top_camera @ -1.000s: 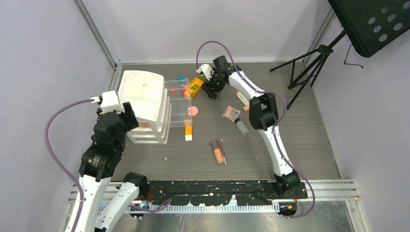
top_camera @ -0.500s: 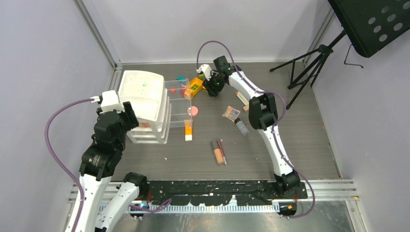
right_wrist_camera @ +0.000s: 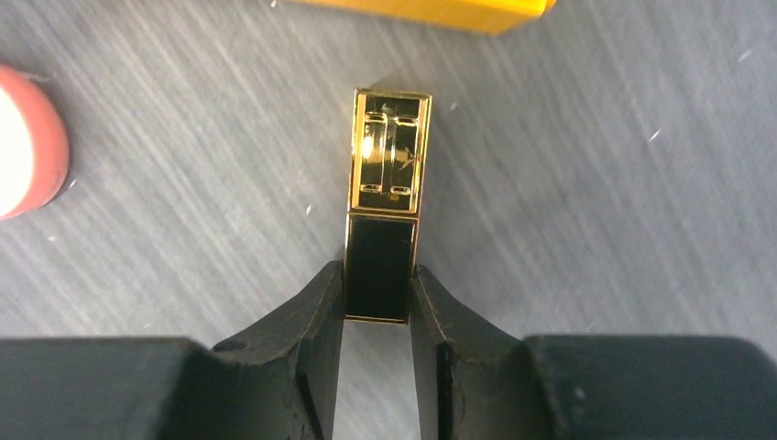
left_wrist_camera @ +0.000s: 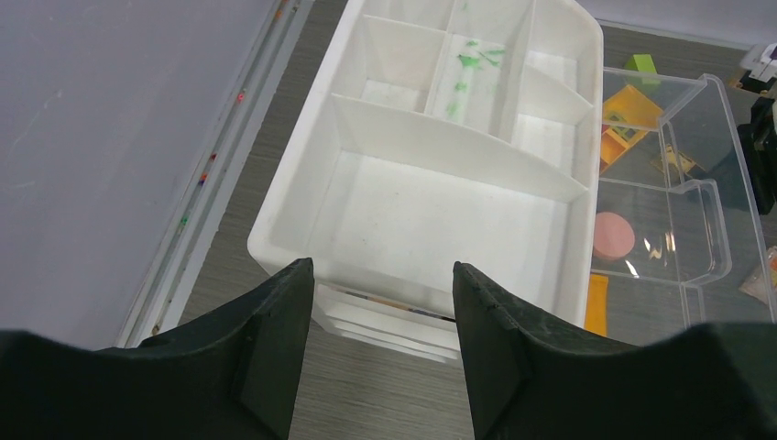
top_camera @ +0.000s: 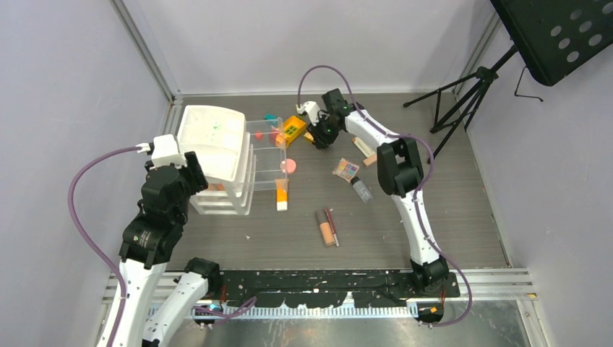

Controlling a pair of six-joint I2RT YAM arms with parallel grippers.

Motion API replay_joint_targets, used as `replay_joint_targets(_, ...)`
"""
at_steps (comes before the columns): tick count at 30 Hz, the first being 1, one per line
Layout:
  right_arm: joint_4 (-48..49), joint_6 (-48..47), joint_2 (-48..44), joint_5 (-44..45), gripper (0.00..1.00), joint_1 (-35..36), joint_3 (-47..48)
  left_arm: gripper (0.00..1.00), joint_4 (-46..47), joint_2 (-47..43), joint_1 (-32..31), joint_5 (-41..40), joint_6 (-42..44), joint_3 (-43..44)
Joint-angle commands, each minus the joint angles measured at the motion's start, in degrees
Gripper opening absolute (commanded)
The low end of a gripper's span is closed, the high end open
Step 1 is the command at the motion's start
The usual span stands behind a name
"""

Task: Organize the makeup
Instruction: Move the makeup to the center of the board.

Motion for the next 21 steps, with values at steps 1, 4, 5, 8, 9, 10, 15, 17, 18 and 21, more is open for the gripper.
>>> replay_joint_targets(1, 4.2, 5.8, -8.9, 1.4, 0.32, 0.7, -8.9, 0.59, 2.7, 0.3, 0.3, 0.3, 0.1, -0.1)
replay_joint_targets(4, 8.4, 8.8, -12.8, 3.9, 0.26, 2.2, -15.8, 0.59, 2.7, 0.5, 0.3, 0.5, 0.1, -0.1)
replay_joint_targets(5, 9.2, 9.8, -13.8, 4.9, 0.24, 2.8, -17.4, 0.59, 2.7, 0.4, 0.3, 0.5, 0.1, 0.0)
replay_joint_targets(8, 10.3, 13.0, -16.1, 6.9, 0.20, 4.8, -21.1, 0.59, 2.6, 0.5, 0.3, 0.7, 0.0, -0.1)
replay_joint_targets(9, 10.4, 13.8, -16.8, 7.3, 0.19, 5.6, -22.3, 0.59, 2.6, 0.6, 0.3, 0.7, 0.0, -0.1)
replay_joint_targets(10, 10.6, 14.5, -17.5, 7.8, 0.18, 6.5, -23.6, 0.59, 2.6, 0.5, 0.3, 0.7, 0.0, 0.0)
replay_joint_targets(15, 13.3, 18.5, -22.1, 14.1, 0.21, 11.7, -32.4, 0.59, 2.6, 0.7, 0.3, 0.8, 0.0, 0.0)
replay_joint_targets(17, 14.3, 21.3, -24.8, 16.9, 0.21, 12.9, -36.4, 0.59, 2.6, 0.8, 0.3, 1.1, -0.1, 0.0)
replay_joint_targets(18, 15.0, 23.1, -26.3, 17.3, 0.21, 13.2, -38.7, 0.59, 2.6, 0.8, 0.3, 1.2, -0.1, -0.1)
replay_joint_targets(21, 20.5, 28.5, -31.1, 17.1, 0.41, 13.6, -46.5, 0.59, 2.6, 0.8, 0.3, 1.5, -0.2, -0.1)
